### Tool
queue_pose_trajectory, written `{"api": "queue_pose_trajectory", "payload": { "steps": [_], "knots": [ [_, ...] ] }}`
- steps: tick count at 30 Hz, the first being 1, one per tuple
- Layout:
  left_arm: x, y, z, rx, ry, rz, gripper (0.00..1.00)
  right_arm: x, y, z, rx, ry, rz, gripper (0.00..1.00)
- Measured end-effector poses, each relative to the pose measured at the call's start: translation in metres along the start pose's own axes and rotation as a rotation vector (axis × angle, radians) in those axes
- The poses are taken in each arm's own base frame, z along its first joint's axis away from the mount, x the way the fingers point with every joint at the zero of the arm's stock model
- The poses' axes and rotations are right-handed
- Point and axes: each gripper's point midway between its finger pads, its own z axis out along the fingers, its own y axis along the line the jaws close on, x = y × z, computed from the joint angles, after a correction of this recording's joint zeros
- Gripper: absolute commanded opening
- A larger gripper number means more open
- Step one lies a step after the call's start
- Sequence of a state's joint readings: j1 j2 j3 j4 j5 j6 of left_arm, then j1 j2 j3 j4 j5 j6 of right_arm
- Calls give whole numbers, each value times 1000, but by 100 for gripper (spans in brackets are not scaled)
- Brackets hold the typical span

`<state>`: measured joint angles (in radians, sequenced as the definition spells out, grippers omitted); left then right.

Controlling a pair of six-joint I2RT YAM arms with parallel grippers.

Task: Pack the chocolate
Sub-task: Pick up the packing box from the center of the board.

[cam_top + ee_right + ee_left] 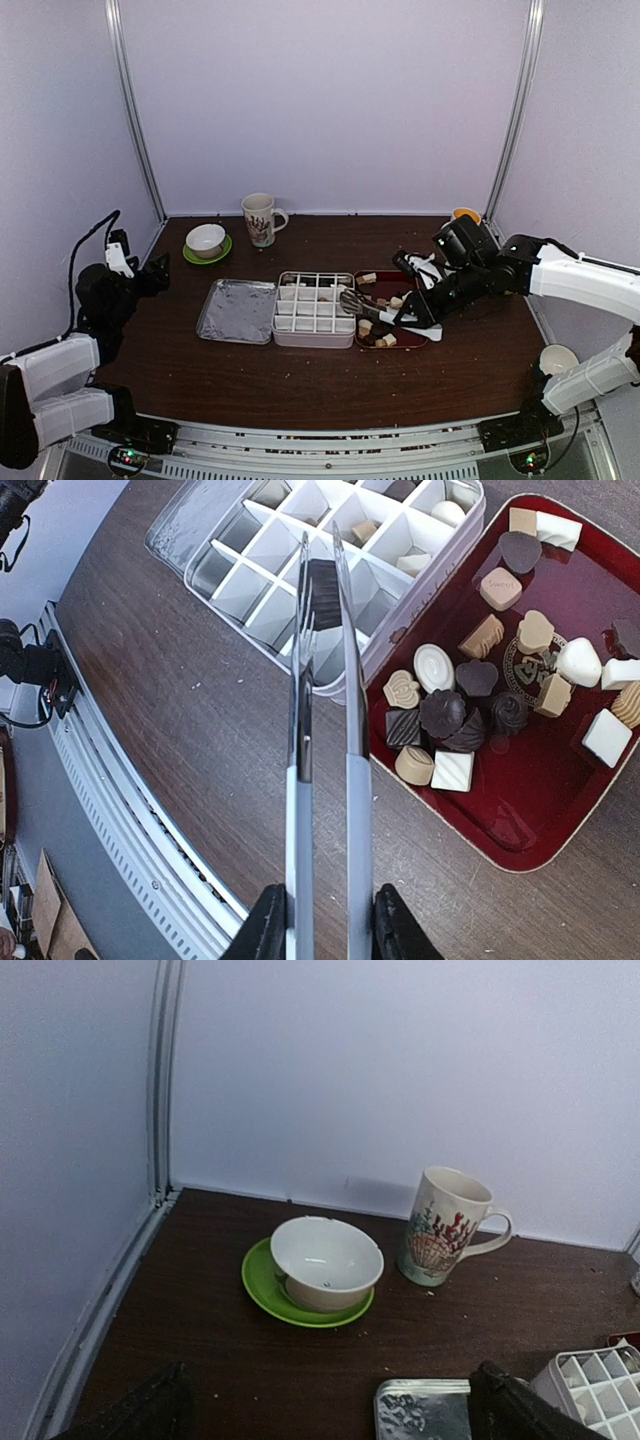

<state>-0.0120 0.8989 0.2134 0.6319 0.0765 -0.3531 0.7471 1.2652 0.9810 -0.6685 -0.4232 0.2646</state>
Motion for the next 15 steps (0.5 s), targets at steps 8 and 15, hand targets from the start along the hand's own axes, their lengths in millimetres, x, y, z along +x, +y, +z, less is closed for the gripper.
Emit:
{"api": "queue_pose_trajectory", "payload": {
  "steps": [8,15],
  "knots": [
    [47,-58,27,180,307,-82,86,-2,0,0,5,-10,-11,19],
    [100,-137,33,314,578,-96,81,-3,-3,0,26,-18,-13,19]
  ]
}}
